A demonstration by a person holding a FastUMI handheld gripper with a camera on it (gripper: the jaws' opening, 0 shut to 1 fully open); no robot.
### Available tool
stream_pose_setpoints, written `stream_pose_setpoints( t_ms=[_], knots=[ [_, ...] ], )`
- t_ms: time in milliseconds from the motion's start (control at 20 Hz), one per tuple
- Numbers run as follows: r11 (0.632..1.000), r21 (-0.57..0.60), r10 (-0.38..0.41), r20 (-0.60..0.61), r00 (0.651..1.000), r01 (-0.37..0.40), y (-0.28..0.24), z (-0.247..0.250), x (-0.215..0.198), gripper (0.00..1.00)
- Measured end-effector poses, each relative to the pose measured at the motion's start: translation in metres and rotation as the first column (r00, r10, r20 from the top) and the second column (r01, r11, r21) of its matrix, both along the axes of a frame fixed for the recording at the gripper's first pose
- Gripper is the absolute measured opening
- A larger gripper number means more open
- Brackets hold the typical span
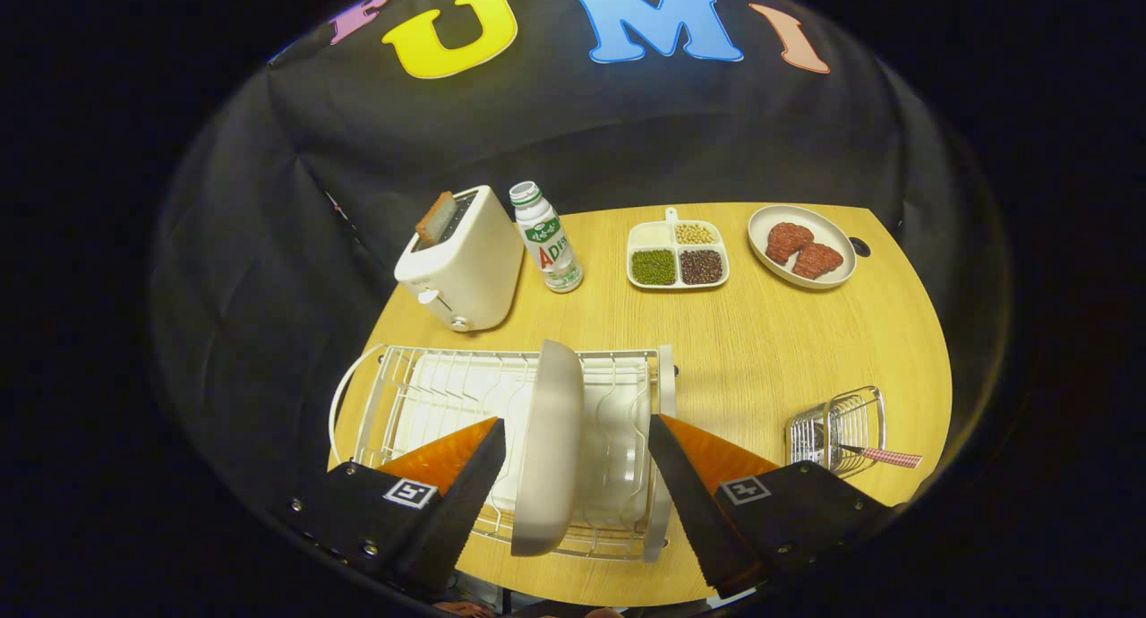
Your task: Take the plate from the dish rack, then take the spoon from the basket and place it into the plate.
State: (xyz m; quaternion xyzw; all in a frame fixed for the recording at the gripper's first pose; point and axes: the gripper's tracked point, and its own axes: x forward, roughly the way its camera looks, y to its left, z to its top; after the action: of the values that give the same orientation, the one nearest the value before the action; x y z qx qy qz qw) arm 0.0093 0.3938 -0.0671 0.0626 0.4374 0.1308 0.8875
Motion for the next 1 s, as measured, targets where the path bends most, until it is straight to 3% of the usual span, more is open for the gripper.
stream_pose_setpoints(
  t_ms=[150,250,300,400,500,1000],
  knots=[
    [0.998,-0.054,-0.044,-0.029,0.999,0.043,0.009,-0.019,0.007,0.99],
    [0.991,-0.104,-0.084,-0.044,0.995,0.079,0.007,-0.028,0.007,0.87],
    [0.982,-0.151,-0.118,-0.046,0.992,0.11,-0.001,-0.035,0.007,0.76],
    [0.978,-0.145,-0.159,-0.068,0.985,0.148,0.005,-0.041,0.006,0.37],
    [0.972,-0.18,-0.161,-0.062,0.985,0.148,0.006,-0.042,0.008,0.29],
    [0.927,-0.328,-0.179,0.035,0.983,0.18,0.001,-0.007,0.002,0.27]
  ],
)
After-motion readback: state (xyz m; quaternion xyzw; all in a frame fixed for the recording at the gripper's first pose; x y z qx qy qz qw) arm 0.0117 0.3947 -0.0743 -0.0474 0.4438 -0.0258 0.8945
